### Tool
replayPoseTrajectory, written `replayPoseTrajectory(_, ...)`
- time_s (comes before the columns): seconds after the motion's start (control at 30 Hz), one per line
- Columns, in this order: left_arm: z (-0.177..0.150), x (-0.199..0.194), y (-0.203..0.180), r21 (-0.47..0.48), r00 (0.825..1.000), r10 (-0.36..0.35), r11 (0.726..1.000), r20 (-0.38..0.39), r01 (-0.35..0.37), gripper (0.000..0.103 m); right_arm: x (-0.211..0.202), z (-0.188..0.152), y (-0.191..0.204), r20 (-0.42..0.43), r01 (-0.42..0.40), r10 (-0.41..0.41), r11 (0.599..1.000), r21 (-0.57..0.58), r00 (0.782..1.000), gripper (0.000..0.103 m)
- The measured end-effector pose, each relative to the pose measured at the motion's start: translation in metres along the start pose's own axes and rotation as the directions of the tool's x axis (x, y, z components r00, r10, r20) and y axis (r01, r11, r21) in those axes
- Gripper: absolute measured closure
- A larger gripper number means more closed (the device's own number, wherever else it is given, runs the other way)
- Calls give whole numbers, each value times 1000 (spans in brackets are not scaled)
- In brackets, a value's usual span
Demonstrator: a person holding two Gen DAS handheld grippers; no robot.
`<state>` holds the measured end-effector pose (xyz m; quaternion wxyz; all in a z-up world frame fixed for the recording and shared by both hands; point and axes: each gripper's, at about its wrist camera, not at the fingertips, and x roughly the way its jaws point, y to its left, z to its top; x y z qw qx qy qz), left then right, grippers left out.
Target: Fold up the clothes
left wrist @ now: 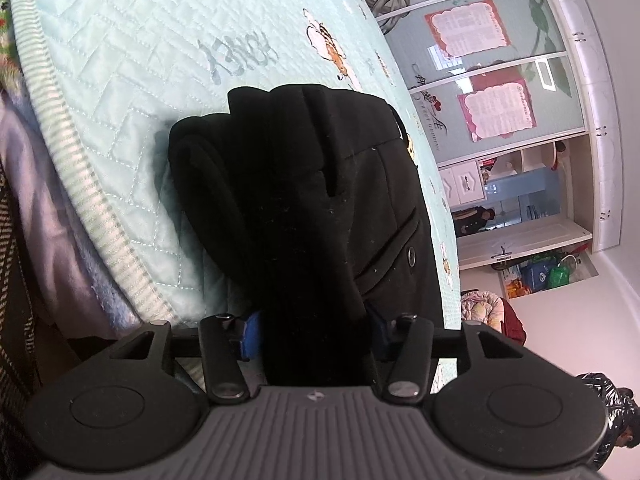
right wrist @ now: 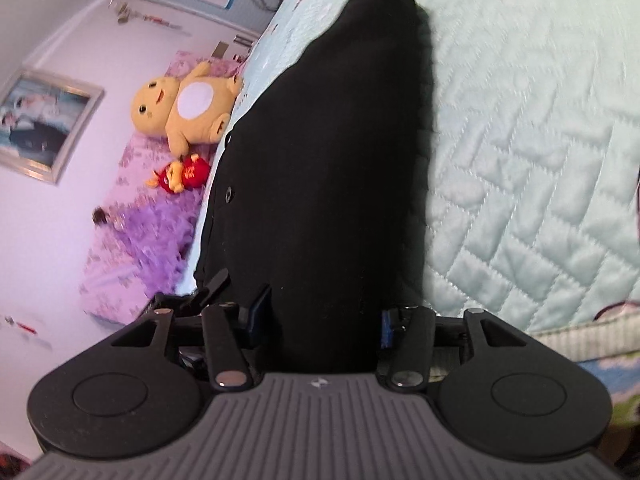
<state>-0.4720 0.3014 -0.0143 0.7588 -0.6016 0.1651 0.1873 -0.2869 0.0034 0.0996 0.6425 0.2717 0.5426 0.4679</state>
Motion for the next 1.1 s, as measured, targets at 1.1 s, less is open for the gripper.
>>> replayPoseTrajectory(1.1, 11, -4, 24, -54, 998, -64, 996, 24, 65, 26, 214, 240, 113, -540, -275, -62, 808, -521, 840, 30)
